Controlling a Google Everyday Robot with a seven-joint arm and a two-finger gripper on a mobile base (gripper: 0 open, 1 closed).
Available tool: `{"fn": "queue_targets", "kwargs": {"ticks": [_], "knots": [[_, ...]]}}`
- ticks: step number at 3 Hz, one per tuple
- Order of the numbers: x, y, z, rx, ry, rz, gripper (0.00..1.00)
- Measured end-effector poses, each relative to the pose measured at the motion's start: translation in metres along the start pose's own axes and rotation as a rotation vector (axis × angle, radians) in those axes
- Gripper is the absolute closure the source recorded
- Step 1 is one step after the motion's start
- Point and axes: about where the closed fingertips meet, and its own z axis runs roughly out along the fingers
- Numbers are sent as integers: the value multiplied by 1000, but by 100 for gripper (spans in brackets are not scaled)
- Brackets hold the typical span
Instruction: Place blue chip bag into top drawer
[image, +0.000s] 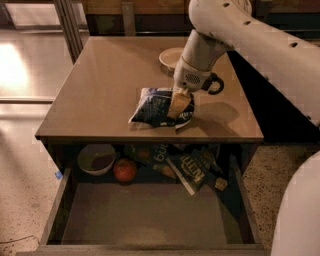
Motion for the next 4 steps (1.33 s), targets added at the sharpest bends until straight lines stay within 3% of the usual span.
{"fn": "queue_targets", "kwargs": {"ticks": [1, 2, 3, 4], "knots": [[1, 9, -18, 41, -4, -6, 100], [5, 47, -78, 182, -20, -32, 100], [10, 71, -113, 261, -29, -42, 100], [12, 73, -107, 247, -31, -39, 100]]}}
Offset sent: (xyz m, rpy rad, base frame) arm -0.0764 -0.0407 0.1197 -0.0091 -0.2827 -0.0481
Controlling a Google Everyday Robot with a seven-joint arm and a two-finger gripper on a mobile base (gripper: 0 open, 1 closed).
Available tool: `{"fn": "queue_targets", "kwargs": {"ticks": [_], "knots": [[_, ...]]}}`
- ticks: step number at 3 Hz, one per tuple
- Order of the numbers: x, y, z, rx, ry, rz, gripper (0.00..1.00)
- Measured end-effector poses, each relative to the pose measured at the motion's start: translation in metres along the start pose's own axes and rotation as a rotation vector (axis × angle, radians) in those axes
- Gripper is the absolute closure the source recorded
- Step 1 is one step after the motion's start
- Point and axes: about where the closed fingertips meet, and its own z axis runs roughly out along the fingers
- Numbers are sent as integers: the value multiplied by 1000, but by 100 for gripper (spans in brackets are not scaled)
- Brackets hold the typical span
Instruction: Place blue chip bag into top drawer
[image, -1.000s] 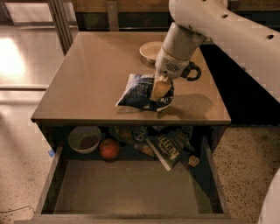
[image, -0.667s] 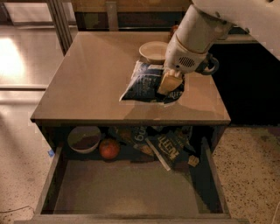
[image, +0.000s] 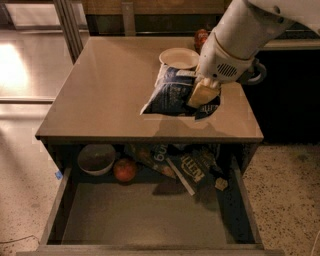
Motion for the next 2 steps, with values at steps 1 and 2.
{"fn": "queue_targets", "kwargs": {"ticks": [1, 2], "knots": [[10, 16, 18, -54, -7, 14, 100], [27, 38, 32, -114, -3, 38, 100]]}}
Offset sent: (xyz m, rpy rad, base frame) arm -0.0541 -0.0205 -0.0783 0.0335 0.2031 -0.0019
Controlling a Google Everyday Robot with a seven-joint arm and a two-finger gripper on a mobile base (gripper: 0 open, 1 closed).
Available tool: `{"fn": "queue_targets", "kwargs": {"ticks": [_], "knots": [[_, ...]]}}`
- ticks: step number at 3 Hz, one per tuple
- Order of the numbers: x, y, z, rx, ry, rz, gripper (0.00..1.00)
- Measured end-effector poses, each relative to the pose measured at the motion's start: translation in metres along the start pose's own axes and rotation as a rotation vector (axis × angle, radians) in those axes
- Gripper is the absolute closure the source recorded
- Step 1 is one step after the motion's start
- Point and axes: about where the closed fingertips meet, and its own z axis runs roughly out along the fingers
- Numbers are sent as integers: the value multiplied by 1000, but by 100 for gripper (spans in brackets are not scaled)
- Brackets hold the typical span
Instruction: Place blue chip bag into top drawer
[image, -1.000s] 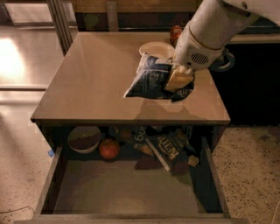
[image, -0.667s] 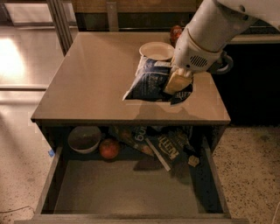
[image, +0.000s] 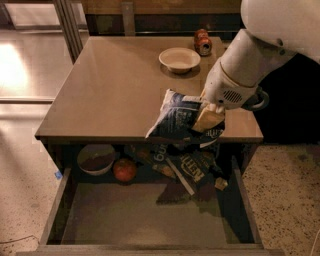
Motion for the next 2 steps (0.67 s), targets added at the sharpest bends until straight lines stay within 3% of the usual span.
{"fn": "queue_targets", "kwargs": {"ticks": [1, 2], "knots": [[4, 4, 3, -11, 2, 5, 100], [1, 10, -15, 6, -21, -24, 100]]}}
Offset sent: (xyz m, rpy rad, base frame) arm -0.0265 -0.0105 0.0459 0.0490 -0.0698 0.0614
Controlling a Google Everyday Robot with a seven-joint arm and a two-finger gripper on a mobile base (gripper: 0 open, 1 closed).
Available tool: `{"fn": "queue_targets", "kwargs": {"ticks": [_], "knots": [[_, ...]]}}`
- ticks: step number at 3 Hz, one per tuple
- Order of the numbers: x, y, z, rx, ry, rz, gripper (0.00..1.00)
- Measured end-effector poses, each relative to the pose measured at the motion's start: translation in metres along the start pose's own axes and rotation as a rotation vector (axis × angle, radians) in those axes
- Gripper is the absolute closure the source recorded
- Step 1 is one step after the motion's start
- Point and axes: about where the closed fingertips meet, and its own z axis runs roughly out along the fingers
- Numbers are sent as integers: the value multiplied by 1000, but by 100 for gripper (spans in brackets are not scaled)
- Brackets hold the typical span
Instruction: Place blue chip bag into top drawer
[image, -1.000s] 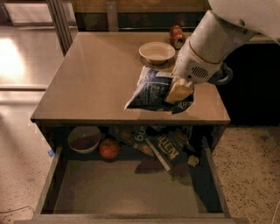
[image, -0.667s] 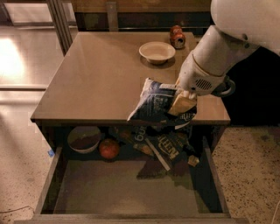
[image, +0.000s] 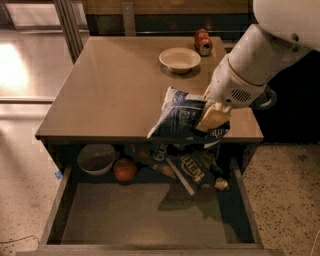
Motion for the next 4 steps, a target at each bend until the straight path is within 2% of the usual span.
{"fn": "queue_targets", "kwargs": {"ticks": [1, 2, 3, 4], "knots": [[0, 18, -21, 11, -34, -39, 100], [37, 51, -19, -31, -62, -13, 100], [37, 52, -19, -31, -62, -13, 100], [32, 50, -19, 19, -86, -38, 100]]}}
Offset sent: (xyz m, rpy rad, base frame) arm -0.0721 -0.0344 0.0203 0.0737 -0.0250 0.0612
